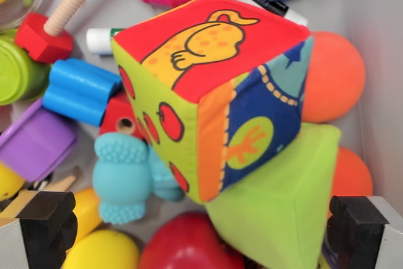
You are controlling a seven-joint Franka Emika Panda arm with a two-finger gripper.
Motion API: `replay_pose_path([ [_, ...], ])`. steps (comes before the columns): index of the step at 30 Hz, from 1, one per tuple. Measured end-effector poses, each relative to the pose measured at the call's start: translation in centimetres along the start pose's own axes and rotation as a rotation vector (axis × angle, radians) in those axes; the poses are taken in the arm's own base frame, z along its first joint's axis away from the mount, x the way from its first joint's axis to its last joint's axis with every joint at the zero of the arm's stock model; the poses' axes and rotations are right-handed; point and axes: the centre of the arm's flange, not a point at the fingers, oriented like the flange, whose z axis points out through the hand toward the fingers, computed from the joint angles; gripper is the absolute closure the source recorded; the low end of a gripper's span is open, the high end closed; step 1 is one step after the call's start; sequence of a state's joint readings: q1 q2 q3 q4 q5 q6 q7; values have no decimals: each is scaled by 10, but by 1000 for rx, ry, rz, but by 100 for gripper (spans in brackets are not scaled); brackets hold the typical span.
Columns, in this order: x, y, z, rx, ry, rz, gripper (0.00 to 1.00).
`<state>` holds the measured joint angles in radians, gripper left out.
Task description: Pick an object from the bin
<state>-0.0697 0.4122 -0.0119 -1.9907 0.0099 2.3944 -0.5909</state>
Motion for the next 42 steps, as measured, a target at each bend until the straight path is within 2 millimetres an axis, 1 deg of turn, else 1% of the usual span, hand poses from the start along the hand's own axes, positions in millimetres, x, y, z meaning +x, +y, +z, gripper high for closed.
replay_pose_path([
  [4,0,0,15,0,-1,0,0],
  [17,0,0,55,-1,-1,-1,0],
  [23,-1,0,67,-2,-1,-1,0],
  [29,-1,0,73,-2,-1,-1,0],
  [30,-1,0,73,-3,-1,-1,100],
  [42,0,0,72,-4,1,-2,100],
])
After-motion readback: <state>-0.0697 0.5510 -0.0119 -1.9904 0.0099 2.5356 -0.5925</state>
